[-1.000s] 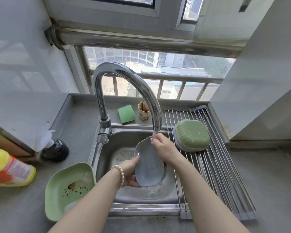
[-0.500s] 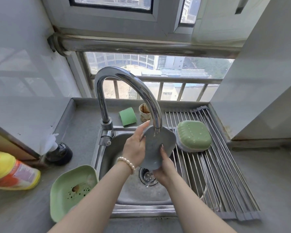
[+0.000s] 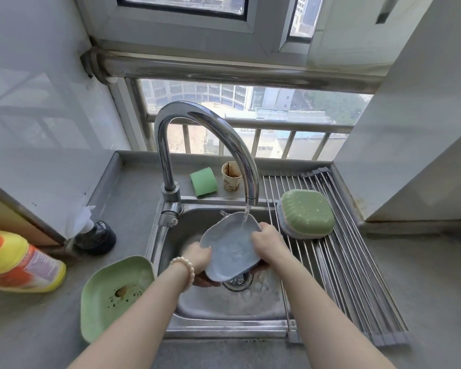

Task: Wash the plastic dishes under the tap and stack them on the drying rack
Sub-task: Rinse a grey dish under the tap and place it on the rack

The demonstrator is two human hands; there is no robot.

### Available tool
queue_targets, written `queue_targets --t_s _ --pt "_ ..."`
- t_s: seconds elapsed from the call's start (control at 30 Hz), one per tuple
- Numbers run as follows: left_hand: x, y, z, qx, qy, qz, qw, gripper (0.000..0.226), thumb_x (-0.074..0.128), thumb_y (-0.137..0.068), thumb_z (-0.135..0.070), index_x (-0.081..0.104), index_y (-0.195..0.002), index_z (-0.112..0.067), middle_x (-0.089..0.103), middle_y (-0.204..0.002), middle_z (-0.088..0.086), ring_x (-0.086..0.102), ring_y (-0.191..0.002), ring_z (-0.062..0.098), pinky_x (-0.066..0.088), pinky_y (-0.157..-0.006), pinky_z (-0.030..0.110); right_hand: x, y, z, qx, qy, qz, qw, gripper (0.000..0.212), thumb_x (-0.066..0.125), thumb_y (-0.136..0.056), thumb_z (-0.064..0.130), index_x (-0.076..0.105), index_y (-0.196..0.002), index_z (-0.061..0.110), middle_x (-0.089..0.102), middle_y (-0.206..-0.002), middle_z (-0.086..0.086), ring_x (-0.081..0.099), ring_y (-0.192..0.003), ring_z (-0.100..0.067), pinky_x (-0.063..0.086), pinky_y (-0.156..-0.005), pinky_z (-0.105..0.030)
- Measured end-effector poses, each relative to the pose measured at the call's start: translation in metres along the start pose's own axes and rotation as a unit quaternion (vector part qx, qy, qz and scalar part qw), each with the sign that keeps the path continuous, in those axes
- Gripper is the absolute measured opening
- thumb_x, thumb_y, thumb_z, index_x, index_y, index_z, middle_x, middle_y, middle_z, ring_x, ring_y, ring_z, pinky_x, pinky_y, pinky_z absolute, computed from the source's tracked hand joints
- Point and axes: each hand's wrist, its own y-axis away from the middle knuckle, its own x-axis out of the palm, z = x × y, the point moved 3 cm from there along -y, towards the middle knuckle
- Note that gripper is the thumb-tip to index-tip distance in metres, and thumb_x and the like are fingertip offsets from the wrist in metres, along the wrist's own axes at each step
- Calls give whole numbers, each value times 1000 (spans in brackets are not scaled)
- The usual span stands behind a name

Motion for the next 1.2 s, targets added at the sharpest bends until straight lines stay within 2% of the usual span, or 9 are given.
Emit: queue_targets --t_s 0.1,0.2,0.4,0.57,0.63,0.77,0.87,0.97,1.2 --pt "19 -10 12 60 17 6 998 22 59 -90 -20 57 -109 -9 67 -103 15 66 -91 33 57 -75 49 -10 6 1 -109 127 -59 984 23 39 -95 16 58 -108 13 65 -104 -10 59 -98 -31 41 -75 -33" --pt "18 -13 2 138 38 -16 990 39 62 -85 -12 41 -117 -21 60 -101 3 62 -90 27 57 -67 45 -13 9 -9 -166 37 -101 980 25 43 -97 12 58 -117 15 63 -99 -1 58 -95 -21 37 -72 -26" --pt "8 -11 -26 248 50 -44 966 47 60 -84 7 54 -116 -27 67 -99 3 68 -83 21 60 -64 42 9 -13 -43 -12 -357 -19 934 36 53 -86 -14 53 -109 14 60 -116 -16 59 -100 -30 54 -83 -48" --pt "-12 -28 -21 244 16 -66 967 32 63 -83 -5 68 -109 -24 72 -96 3 70 -87 25 59 -73 46 32 -15 -46 37 -455 100 884 53 32 -85 -24 44 -124 10 54 -118 -18 58 -95 -33 57 -64 -42" --pt "-20 -37 -15 183 -15 -79 980 7 65 -79 -24 71 -78 -22 72 -85 11 69 -81 34 58 -73 52 30 -13 -45 7 -383 83 920 52 33 -83 -22 45 -121 12 56 -117 -15 58 -100 -32 57 -69 -39" --pt "-13 -27 -4 -65 105 69 990 71 31 -91 -67 57 -91 -1 63 -99 21 63 -92 38 54 -74 46 8 1 -35 -183 -75 -27 980 46 39 -87 -9 50 -118 24 58 -97 3 55 -88 -12 42 -65 -6" --pt "-2 -16 -6 -151 293 205 922 86 19 -90 -71 52 -110 5 56 -117 29 52 -112 48 40 -88 58 -1 11 -38 -317 96 -72 941 51 45 -86 -3 48 -128 27 60 -105 -3 58 -90 -19 49 -74 -24" --pt "5 -14 -16 -179 445 206 853 56 36 -101 -37 43 -129 11 55 -118 33 49 -113 47 32 -94 57 -2 15 -50 -439 223 -105 864 60 53 -76 -4 43 -131 18 62 -113 -10 61 -96 -28 55 -76 -44" --pt "8 -26 -16 -117 397 142 899 48 35 -101 -35 59 -111 5 70 -82 25 62 -87 36 42 -84 48 6 31 -50 -487 390 -37 781 76 49 -83 52 29 -148 18 31 -154 -7 19 -144 -29 9 -117 -53"
